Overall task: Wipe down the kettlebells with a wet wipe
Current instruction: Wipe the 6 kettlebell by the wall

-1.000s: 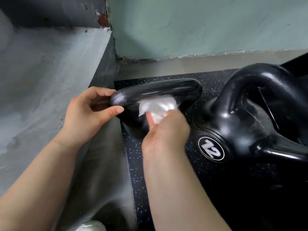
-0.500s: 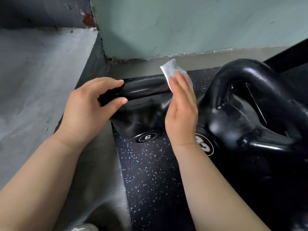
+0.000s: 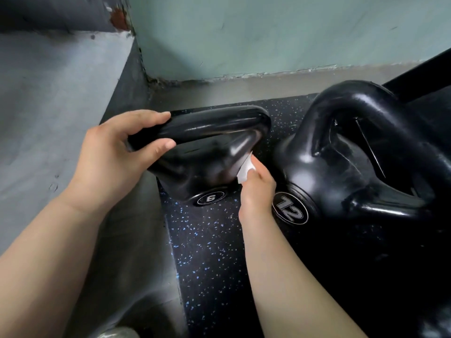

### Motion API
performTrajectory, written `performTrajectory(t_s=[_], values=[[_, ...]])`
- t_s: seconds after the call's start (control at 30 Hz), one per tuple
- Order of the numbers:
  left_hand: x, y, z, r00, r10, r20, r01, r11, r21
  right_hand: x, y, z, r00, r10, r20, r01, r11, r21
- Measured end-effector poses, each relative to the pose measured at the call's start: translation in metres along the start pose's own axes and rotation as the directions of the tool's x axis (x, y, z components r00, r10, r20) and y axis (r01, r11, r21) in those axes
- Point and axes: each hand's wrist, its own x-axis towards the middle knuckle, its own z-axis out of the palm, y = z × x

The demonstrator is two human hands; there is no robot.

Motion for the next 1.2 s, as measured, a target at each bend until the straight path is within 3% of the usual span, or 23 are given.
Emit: performTrajectory(t_s=[0.23,0.37,0.47,0.53,0.63,0.8,0.87,0.9,0.97,1.03,1.1,1.13,1.2], values=[[0.000,-0.001,0.001,0.999,0.049,-0.025,-0.049,0.999,-0.024,-0.018,-0.046,0.000,0.987,0.146,-0.063,-0.104,0.894,0.436],[0.000,-0.002,0.000,0.998,0.052,-0.018,-0.052,0.998,-0.018,-0.024,-0.056,-0.004,0.998,0.053,-0.035,-0.026,0.845,0.534],[0.001,-0.001,0.000,1.000,0.019,-0.010,-0.019,0.999,-0.044,-0.027,-0.066,-0.007,0.994,-0.112,-0.018,0.105,0.850,0.516],[0.002,0.004,-0.001,0.999,-0.031,-0.033,0.028,0.994,-0.104,-0.026,-0.084,-0.010,0.967,-0.243,0.073,0.175,0.848,0.500],[0.006,0.019,-0.003,0.997,-0.062,-0.047,0.043,0.942,-0.332,-0.024,-0.111,-0.011,0.838,-0.399,0.371,0.271,0.896,0.351],[0.015,0.032,-0.003,0.999,-0.011,0.048,0.035,0.847,-0.531,-0.034,-0.105,0.010,0.640,-0.386,0.664,0.479,0.877,0.049],[0.014,0.029,-0.006,0.995,-0.089,-0.035,0.063,0.884,-0.464,-0.038,-0.101,0.020,0.578,-0.397,0.713,0.584,0.811,-0.021],[0.012,0.024,-0.009,0.980,-0.139,-0.144,0.076,0.925,-0.373,-0.037,-0.100,0.023,0.566,-0.406,0.717,0.637,0.768,-0.067],[0.007,0.013,-0.023,0.895,-0.216,-0.391,0.142,0.968,-0.210,-0.032,-0.098,0.026,0.558,-0.438,0.705,0.732,0.661,-0.168],[0.003,0.001,-0.039,0.813,-0.250,-0.525,0.212,0.968,-0.134,-0.027,-0.093,0.025,0.510,-0.443,0.737,0.829,0.482,-0.283],[0.000,-0.007,-0.040,0.791,-0.265,-0.552,0.260,0.962,-0.090,-0.025,-0.085,0.026,0.449,-0.449,0.773,0.893,0.236,-0.382],[-0.002,-0.008,-0.035,0.812,-0.259,-0.523,0.251,0.964,-0.088,-0.025,-0.082,0.027,0.429,-0.463,0.776,0.902,0.175,-0.394],[-0.009,-0.003,-0.015,0.916,-0.206,-0.346,0.164,0.976,-0.145,-0.025,-0.080,0.029,0.405,-0.514,0.756,0.911,0.161,-0.379]])
